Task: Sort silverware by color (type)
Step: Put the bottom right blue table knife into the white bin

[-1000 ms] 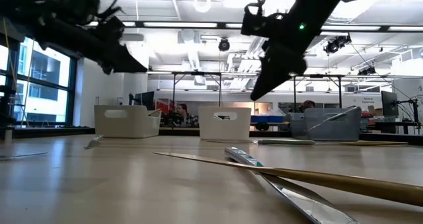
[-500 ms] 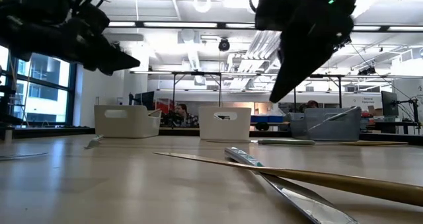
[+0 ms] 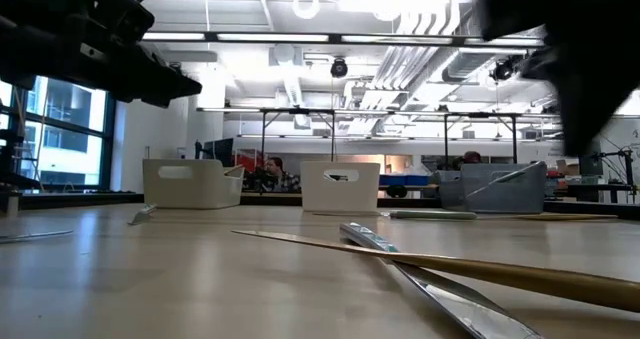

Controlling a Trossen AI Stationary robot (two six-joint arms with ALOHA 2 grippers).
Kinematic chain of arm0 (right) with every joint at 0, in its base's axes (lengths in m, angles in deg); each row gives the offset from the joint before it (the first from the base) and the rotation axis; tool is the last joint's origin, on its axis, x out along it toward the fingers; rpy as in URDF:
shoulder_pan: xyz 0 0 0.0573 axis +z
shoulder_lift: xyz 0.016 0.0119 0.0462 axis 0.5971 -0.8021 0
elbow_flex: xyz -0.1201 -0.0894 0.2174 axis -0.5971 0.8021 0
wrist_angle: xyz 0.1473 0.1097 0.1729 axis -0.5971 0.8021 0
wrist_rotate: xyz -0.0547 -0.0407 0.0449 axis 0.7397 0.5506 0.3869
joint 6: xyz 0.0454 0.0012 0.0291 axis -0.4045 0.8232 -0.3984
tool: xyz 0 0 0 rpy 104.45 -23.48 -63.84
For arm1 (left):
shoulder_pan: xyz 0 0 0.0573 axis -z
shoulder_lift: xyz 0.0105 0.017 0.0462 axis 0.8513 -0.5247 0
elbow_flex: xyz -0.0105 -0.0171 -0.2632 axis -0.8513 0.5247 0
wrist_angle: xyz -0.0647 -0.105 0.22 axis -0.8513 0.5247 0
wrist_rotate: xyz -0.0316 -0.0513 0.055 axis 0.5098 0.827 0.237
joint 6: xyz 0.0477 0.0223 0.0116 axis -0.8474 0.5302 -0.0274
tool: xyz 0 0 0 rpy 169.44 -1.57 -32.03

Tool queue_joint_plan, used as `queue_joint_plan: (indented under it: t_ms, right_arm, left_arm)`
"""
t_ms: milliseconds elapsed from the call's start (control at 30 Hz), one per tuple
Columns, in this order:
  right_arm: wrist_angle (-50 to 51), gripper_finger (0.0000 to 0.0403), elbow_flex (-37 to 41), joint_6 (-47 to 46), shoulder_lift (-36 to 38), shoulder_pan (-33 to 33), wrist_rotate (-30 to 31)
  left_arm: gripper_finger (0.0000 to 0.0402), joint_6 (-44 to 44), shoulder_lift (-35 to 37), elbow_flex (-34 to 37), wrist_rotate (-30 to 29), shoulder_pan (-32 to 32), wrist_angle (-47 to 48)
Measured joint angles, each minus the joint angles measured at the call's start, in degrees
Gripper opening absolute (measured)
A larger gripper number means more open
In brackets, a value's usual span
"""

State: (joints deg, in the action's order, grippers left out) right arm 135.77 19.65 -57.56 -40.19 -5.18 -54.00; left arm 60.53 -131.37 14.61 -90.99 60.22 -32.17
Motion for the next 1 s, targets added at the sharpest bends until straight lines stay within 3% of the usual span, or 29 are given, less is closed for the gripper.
queue_joint_plan:
  t_ms: [133, 433, 1000]
  right_arm:
    - [3.2, 0.0055, -1.1, -3.1, 0.0, 5.0, -1.6]
    - [1.6, 0.0166, -1.0, -7.3, -2.2, 13.6, -6.2]
    - [-0.9, 0.0177, -1.0, 2.2, -8.7, 17.1, -7.8]
  left_arm:
    - [0.0, -0.2, 0.0, 0.0, -2.1, 0.7, 0.2]
    - [0.0, -1.0, 0.0, 0.0, -2.8, 2.0, 0.6]
    - [0.0, 2.1, -2.0, 0.0, -7.7, 5.5, 3.8]
